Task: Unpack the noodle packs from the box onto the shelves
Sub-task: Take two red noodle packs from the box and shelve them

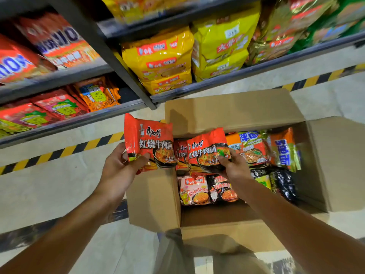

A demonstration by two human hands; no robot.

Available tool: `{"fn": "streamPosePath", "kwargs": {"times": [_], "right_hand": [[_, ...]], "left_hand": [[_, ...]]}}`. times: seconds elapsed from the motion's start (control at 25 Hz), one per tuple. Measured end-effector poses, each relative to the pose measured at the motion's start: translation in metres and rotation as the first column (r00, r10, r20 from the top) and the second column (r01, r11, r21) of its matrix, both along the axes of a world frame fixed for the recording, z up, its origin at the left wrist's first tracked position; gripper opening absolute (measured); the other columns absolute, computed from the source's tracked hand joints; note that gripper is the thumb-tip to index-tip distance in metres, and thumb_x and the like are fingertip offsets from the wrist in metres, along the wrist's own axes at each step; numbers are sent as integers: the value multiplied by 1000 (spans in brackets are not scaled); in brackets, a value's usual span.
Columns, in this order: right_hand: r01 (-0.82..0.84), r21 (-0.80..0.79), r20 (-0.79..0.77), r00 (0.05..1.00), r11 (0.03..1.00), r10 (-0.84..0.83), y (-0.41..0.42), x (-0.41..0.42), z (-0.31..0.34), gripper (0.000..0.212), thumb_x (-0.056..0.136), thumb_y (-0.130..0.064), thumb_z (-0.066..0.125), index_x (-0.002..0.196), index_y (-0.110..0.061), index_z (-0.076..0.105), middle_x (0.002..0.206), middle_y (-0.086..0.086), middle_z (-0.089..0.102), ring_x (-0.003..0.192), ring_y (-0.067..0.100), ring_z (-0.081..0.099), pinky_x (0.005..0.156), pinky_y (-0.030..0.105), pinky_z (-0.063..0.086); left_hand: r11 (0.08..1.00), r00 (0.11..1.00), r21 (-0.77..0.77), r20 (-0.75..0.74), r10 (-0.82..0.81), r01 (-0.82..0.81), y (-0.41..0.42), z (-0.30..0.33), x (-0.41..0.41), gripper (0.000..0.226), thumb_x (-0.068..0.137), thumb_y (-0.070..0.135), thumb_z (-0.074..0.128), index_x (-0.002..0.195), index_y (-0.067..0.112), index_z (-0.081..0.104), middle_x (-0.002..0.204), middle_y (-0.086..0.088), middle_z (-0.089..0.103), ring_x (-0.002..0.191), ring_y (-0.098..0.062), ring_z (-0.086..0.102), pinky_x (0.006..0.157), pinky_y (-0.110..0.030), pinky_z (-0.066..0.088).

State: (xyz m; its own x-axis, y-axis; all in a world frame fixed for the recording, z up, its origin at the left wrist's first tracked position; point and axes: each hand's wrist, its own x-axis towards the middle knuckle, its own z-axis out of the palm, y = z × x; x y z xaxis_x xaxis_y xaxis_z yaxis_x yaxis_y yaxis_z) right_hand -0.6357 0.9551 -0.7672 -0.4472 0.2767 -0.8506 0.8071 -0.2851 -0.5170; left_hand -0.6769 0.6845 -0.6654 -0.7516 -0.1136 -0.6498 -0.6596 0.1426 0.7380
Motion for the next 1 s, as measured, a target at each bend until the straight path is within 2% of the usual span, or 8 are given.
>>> {"fn": "streamPosePath", "kwargs": {"times": [0.28, 0.36, 0.52, 0.6, 0.72, 0.84, 0.92, 1.0], "right_hand": [[-165, 81, -239, 954, 983, 180, 31, -18, 220, 48, 96, -25, 66, 141, -27, 52, 138, 1, 61, 125, 23, 59, 109, 51, 45], [-169, 74, -281, 942, 983, 183, 36, -19, 292, 55, 92, -35, 69, 143, -31, 49, 143, 1, 57, 128, 23, 56, 108, 52, 46], [-180, 85, -423, 884, 980, 199, 43, -2, 427, 53, 85, -54, 70, 134, -38, 57, 128, -2, 68, 120, 26, 63, 98, 55, 52], [-135, 136, -499, 847, 981, 186, 50, 8, 472, 67, 74, -69, 72, 131, -36, 60, 128, -4, 68, 123, 24, 61, 101, 55, 50], [-151, 130, -586, 785, 980, 198, 52, 22, 549, 53, 88, -46, 66, 135, -23, 59, 130, 1, 67, 124, 22, 60, 107, 55, 45], [-128, 96, -650, 743, 987, 160, 49, 27, 604, 31, 99, -15, 56, 131, -18, 58, 120, 0, 68, 108, 18, 66, 97, 46, 53], [-161, 93, -696, 696, 983, 180, 44, 30, 632, 37, 101, -14, 55, 136, -23, 53, 121, -8, 63, 109, 12, 62, 93, 37, 52], [-197, 105, -734, 646, 975, 210, 40, 25, 647, 45, 100, -19, 57, 143, -27, 47, 124, -15, 58, 112, 9, 57, 99, 37, 47]], "left_hand": [[999, 982, -23, -185, -49, 45, 17, 193, -2, 34, 87, 12, 72, 116, 27, 64, 108, 3, 72, 90, -1, 69, 68, -14, 55], [999, 970, -13, -240, -45, 43, 21, 258, 3, 33, 88, 12, 71, 114, 31, 64, 107, 6, 73, 92, 0, 69, 69, -14, 55], [1000, 936, -26, -352, -12, 3, 22, 381, 27, 37, 87, 3, 69, 113, 28, 62, 105, 6, 72, 86, 1, 65, 65, -11, 49], [1000, 916, -13, -402, -3, -3, 21, 429, 36, 39, 86, 3, 70, 114, 29, 63, 106, 8, 74, 95, -4, 66, 75, -17, 52], [998, 890, 20, -451, 65, -63, 15, 497, 60, 39, 88, 7, 70, 114, 34, 59, 104, 20, 74, 100, 3, 67, 79, -16, 54], [992, 847, 26, -518, 119, -124, 9, 545, 81, 40, 86, 13, 72, 115, 37, 58, 111, 17, 73, 108, 0, 65, 92, -25, 50], [986, 816, 35, -557, 153, -161, 6, 566, 95, 41, 84, 17, 74, 116, 37, 59, 114, 13, 72, 112, -4, 64, 94, -25, 48], [982, 790, 19, -591, 162, -187, 0, 583, 109, 41, 83, 20, 74, 117, 38, 59, 113, 15, 72, 113, -2, 63, 91, -20, 49]]}}
